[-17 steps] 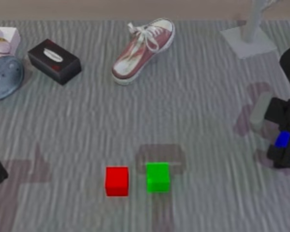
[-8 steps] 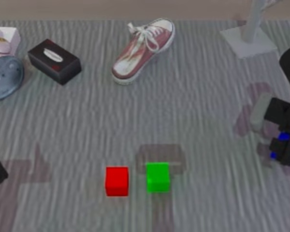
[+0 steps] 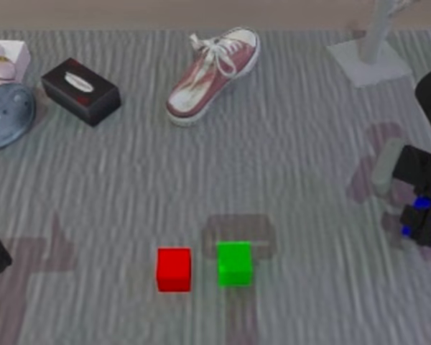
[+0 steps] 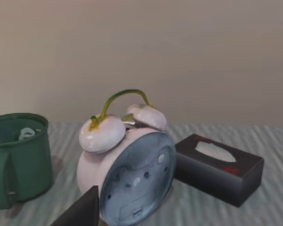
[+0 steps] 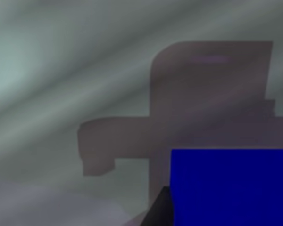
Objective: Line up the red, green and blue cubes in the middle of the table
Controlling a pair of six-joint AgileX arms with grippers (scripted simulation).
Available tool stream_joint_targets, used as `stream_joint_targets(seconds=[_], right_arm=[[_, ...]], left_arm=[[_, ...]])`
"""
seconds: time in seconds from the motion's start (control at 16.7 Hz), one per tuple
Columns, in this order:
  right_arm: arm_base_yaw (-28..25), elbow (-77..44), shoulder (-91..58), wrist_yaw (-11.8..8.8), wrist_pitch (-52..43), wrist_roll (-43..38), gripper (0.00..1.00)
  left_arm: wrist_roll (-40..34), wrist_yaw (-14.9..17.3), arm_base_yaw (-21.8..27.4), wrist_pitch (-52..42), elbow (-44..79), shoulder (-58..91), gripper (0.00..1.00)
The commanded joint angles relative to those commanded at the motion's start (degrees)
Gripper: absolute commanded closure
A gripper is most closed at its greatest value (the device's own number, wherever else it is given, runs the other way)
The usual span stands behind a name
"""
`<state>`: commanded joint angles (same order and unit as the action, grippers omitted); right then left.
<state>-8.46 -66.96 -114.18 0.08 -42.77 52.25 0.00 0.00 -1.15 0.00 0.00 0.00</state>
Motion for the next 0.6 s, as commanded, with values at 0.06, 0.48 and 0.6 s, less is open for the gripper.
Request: stream_joint_targets(seconds=[0.06,0.48,0.6], right_arm=[[0.0,-0.1,0.9,-0.2,-0.8,-0.4,1.00],[-0.4,-6.5,5.4,-0.3,-12.4,-0.2,1.00],[-0.4,-8.3,7.0,-0.3,-15.3,-0.2,1.00]], left_arm=[[0.0,0.0,0.0,0.0,0.0,0.0,0.00],[0.0,0.0,0.0,0.0,0.0,0.0,0.00],[0.0,0.0,0.0,0.0,0.0,0.0,0.00]])
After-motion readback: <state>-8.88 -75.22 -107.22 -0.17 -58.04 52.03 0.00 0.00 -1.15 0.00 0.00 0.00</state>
